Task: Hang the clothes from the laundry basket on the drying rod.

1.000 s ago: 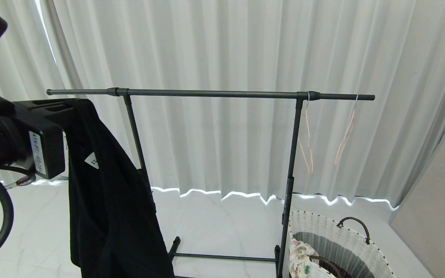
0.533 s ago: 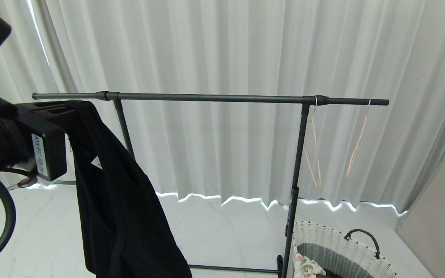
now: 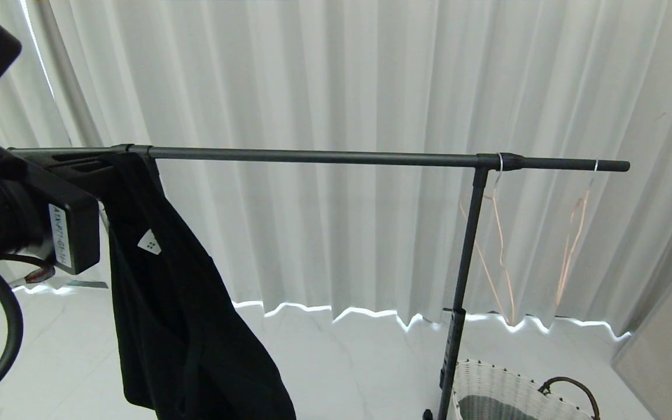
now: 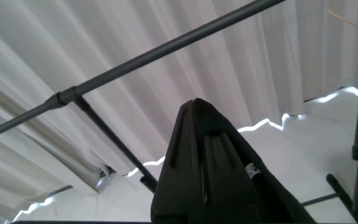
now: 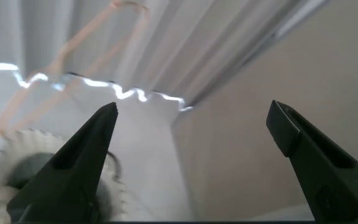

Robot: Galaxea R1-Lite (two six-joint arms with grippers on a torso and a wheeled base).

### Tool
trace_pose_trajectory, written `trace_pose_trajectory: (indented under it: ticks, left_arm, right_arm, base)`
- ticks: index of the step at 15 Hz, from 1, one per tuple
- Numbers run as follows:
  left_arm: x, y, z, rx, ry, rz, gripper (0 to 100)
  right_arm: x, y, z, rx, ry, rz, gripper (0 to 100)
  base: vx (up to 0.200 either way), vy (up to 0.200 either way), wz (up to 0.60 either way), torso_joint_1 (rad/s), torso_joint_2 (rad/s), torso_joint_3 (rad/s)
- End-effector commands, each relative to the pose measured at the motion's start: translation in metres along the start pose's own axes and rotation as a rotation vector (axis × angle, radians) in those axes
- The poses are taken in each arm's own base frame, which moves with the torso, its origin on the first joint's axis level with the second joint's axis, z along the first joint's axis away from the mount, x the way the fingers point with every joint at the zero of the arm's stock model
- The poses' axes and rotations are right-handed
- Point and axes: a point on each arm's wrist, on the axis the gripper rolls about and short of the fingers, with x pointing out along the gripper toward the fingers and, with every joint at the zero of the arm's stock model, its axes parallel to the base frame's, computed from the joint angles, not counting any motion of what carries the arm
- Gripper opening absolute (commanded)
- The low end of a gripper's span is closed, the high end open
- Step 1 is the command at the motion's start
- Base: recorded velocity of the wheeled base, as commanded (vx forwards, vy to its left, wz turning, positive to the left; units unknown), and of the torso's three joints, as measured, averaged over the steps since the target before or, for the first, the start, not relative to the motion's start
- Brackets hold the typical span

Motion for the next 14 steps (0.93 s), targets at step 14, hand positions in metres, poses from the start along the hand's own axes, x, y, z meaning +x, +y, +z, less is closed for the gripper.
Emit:
trace_pose_trajectory:
  ticks: [14]
  left_arm:
    - [0.002,-0.003,-0.006,0.008,0.019,-0.008,0]
  right_arm:
    - [0.130,0.111,0.007,0.519,0.309,0.007,100]
  base:
    - [0.014,0.000,0.00,0.000,0.00,0.000]
